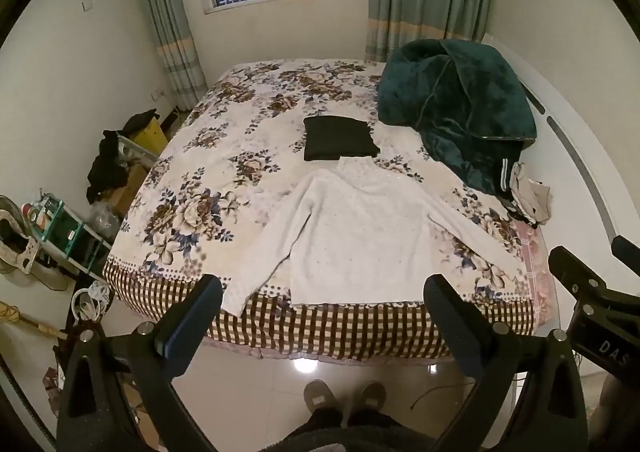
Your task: Fold small clothes
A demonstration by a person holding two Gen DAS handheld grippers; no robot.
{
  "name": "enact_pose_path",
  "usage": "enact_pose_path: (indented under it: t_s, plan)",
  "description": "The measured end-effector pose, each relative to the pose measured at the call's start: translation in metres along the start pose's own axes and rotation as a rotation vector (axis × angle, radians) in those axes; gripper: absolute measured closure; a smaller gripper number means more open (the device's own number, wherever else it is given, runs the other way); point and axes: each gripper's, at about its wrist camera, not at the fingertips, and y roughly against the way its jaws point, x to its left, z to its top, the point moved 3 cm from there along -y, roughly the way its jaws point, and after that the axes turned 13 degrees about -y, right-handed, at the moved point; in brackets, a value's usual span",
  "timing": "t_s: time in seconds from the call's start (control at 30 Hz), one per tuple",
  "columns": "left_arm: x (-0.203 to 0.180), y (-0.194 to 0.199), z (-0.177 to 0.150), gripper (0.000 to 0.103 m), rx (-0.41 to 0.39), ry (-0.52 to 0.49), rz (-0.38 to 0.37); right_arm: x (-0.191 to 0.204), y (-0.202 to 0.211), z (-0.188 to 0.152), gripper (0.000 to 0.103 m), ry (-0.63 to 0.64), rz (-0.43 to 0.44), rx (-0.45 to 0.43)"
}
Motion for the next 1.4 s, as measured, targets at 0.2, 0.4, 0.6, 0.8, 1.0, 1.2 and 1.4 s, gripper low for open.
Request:
enact_pose_path:
  t_s: [0.2,0.4,0.6,0.8,1.0,1.2,1.4]
  plan:
    - [-0.001,0.001,0.000,0.000,-0.012,0.007,0.003,0.003,0.005,0.008,0.000,0.018,0.004,-0.004]
    - [0.001,0.001,0.002,0.000,-0.017,0.014,0.002,0.005,0.007,0.011,0.000,0.019,0.003,-0.006]
    - [0.003,0.003,0.004,0.000,-0.022,0.021,-0.001,0.003,0.007,0.014,0.000,0.019,0.004,-0.007]
    - [0.007,0.004,0.006,0.000,-0.029,0.027,-0.005,0.004,0.007,0.014,0.000,0.016,0.004,-0.008]
    - [0.007,0.004,0.006,0.000,-0.029,0.026,-0.003,0.006,0.010,0.015,0.000,0.017,0.005,-0.010]
    - [0.008,0.005,0.006,0.000,-0.032,0.029,-0.002,0.008,0.011,0.019,0.000,0.020,0.007,-0.011]
    - [0.009,0.006,0.005,0.000,-0.033,0.028,-0.005,0.009,0.011,0.030,0.000,0.023,0.009,-0.014]
